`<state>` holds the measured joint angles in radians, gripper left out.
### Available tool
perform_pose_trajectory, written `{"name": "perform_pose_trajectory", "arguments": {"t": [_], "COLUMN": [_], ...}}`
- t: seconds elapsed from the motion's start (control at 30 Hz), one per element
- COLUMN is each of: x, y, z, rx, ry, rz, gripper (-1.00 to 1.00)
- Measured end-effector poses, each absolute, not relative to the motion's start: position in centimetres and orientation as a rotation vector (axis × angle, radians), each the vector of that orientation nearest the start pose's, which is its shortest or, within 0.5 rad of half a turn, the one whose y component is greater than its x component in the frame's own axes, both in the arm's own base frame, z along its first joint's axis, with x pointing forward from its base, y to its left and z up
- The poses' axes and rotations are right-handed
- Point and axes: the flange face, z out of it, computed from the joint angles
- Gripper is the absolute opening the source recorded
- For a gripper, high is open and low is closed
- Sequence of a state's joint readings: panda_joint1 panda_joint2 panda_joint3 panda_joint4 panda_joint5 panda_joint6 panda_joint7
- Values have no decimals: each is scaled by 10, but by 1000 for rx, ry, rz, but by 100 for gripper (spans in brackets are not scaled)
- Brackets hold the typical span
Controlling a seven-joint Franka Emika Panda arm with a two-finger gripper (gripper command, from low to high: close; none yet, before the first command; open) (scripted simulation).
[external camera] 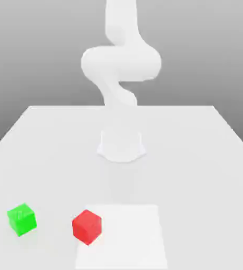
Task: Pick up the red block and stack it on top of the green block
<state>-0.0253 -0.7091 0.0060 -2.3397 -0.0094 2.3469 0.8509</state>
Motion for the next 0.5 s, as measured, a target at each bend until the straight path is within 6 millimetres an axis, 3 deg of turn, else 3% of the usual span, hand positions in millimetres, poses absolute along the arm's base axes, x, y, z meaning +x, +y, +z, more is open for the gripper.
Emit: {"name": "perform_pose_trajectory", "arguments": {"t": [0.1, 0.23, 0.37, 0.5], "x": [417, 446, 457, 450], "y": [-18, -35, -53, -68], "z": [599, 512, 424, 337], "rx": [-2485, -2497, -2490, -2462], "ry": [1277, 1453, 1627, 1796], "rz": [-815, -653, -482, -304], "gripper": [0, 0, 0, 0]}}
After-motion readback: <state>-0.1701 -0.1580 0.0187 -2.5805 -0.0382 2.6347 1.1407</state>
